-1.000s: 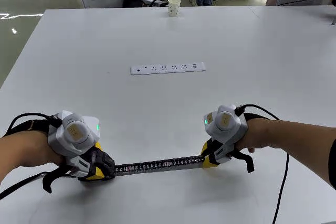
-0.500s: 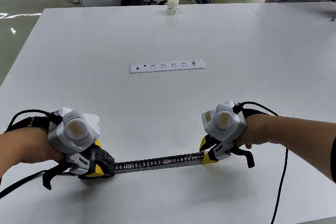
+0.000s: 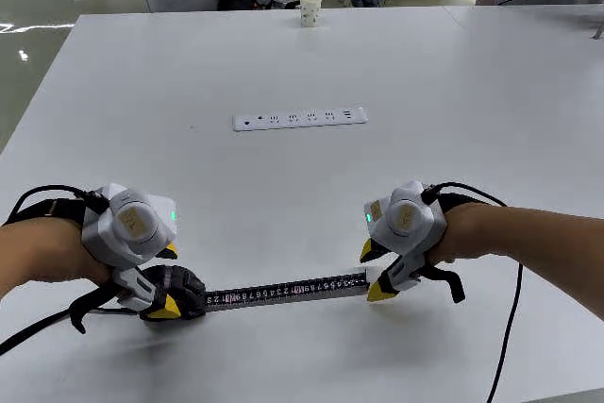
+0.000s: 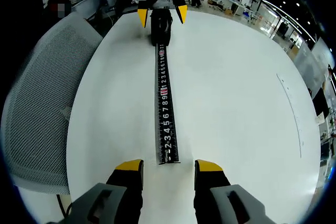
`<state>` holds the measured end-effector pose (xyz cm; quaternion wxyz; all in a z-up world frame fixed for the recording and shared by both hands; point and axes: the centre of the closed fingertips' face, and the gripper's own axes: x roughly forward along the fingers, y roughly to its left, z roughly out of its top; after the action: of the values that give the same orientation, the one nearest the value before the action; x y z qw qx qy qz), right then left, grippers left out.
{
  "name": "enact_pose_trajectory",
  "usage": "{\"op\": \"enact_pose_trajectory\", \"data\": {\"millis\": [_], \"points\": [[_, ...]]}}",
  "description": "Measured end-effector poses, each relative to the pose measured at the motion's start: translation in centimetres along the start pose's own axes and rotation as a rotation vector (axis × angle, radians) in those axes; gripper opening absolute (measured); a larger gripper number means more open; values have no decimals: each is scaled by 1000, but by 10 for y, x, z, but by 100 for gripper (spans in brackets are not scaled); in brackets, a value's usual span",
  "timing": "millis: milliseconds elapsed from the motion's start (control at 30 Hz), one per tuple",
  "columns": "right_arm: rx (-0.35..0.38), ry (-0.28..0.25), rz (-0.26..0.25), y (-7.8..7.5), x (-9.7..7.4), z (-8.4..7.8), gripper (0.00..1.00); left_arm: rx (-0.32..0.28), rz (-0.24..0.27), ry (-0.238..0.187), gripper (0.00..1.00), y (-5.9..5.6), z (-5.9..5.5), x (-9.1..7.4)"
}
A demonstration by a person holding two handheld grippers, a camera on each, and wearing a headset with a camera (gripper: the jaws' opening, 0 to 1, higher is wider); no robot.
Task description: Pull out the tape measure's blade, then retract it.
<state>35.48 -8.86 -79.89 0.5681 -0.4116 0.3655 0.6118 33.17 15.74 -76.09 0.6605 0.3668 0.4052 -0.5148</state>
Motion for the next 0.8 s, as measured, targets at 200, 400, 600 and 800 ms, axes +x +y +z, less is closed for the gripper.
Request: {"op": "enact_pose_trajectory", "data": {"millis": [200,400,600,800], "points": [[48,-11,22,6,-1,-3,44,-27,-32,-29,61,-7,3,0],[68,-25,35,10,-2,-1,52,-64,-34,-24,74,-9,0,4],[80,-19,41,12,-2,-3,59,-92,-62,-9,84,-15,-3,6],[92,-30,36,11,-3,-3,66,-141,-82,-44,92,-20,-1,5]]}}
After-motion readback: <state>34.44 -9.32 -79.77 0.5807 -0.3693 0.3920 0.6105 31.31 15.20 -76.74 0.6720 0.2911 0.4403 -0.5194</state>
